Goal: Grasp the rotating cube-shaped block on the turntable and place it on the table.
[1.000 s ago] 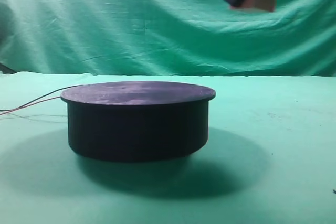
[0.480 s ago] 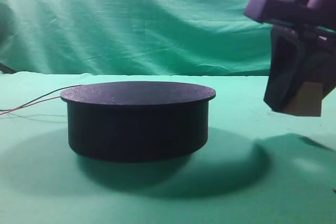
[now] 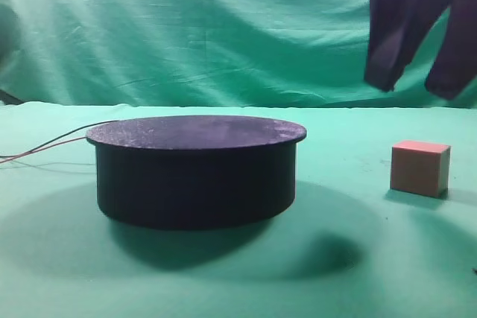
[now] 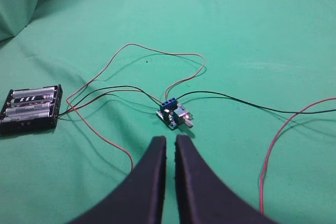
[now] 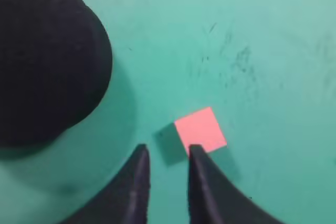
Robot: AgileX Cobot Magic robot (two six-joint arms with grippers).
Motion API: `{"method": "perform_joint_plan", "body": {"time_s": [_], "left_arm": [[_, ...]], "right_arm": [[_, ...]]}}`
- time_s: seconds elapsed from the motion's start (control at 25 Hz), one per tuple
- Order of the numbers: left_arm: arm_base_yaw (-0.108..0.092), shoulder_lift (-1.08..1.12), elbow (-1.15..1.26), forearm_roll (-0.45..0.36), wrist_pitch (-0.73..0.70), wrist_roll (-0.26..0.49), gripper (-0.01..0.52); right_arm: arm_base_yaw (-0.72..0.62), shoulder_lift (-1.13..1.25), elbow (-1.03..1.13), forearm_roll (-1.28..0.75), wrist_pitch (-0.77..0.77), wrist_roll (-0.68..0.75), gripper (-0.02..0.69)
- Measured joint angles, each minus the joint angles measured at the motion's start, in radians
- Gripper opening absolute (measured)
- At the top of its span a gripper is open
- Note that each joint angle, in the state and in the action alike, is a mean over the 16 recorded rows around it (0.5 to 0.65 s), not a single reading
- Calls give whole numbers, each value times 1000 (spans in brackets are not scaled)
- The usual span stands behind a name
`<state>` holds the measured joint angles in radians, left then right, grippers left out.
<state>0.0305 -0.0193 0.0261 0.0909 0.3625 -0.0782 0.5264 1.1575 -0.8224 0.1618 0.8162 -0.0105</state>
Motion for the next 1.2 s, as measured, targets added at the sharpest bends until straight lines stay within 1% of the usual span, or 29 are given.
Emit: {"method": "perform_joint_plan", "body": {"time_s": [0.08,0.16,0.44,0.6,0.88,1.2], "left_arm": [[0,0,0,0,0,0,0],[0,0,0,0,0,0,0],[0,0,0,0,0,0,0],[0,0,0,0,0,0,0],[0,0,0,0,0,0,0],[0,0,0,0,0,0,0]], "right_arm": [[0,-62,8,-3,20,7,24],[0,-116,18,-5,35,14,6],[0,-230,52,-32,58,14,0],[-9,-271,74,-67,45,8,0],[-96,-401,205,-135,-86,-9,0],[-273,-716,504,-171,-321,-23,0]]}}
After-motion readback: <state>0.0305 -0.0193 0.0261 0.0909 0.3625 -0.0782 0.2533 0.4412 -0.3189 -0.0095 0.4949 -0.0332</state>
